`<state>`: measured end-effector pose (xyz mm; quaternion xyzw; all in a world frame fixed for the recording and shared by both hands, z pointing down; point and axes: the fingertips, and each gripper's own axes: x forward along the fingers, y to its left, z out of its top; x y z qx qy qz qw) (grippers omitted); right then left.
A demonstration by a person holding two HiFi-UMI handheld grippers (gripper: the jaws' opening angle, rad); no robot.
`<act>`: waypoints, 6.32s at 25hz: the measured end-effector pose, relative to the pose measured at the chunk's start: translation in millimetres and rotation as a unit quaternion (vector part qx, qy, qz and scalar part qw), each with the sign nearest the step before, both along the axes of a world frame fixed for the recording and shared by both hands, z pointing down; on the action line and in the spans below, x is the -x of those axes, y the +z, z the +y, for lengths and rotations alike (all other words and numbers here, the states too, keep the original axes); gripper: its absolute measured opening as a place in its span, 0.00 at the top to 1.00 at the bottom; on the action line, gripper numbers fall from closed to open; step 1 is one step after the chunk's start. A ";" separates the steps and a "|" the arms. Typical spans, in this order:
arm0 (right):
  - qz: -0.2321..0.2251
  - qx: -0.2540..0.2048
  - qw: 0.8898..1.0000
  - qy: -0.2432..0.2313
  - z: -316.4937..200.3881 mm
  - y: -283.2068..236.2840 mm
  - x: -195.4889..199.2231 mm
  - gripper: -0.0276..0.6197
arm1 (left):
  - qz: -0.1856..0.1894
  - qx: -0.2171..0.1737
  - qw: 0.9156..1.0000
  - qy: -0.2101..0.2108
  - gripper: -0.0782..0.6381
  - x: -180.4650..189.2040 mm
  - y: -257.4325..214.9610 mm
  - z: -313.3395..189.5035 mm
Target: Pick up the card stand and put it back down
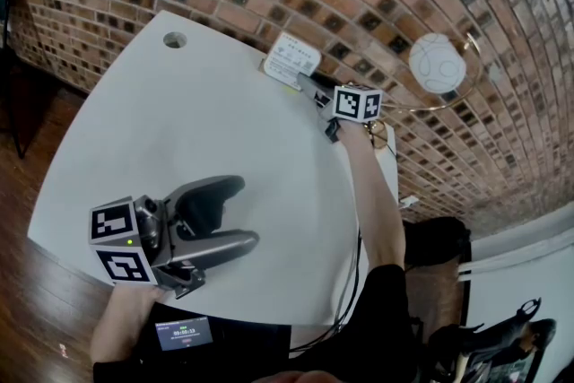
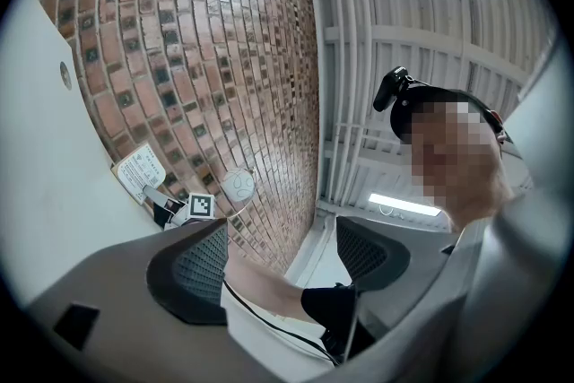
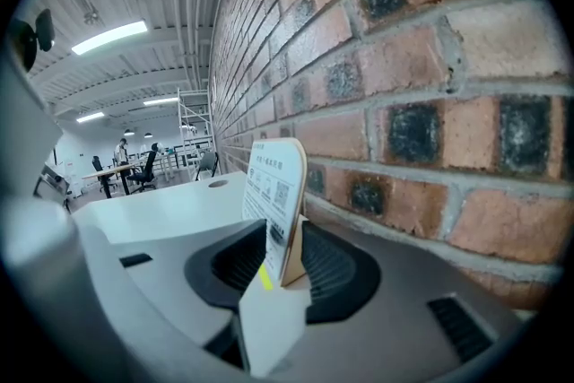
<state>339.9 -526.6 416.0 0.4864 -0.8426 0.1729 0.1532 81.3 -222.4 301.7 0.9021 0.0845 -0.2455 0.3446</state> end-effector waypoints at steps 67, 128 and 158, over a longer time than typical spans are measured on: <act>-0.157 -0.119 0.979 -0.045 228.0 -140.3 72.3 0.77 | -0.067 -0.085 0.994 0.008 0.37 -19.6 -41.6 93.9; -0.192 -0.269 0.925 -0.186 508.9 -187.8 214.5 0.87 | -0.061 -0.128 0.989 0.027 0.37 1.5 -50.9 194.1; -0.183 -0.386 0.886 -0.181 658.1 -198.8 239.1 0.93 | -0.052 -0.146 0.986 0.061 0.37 11.9 -48.9 290.1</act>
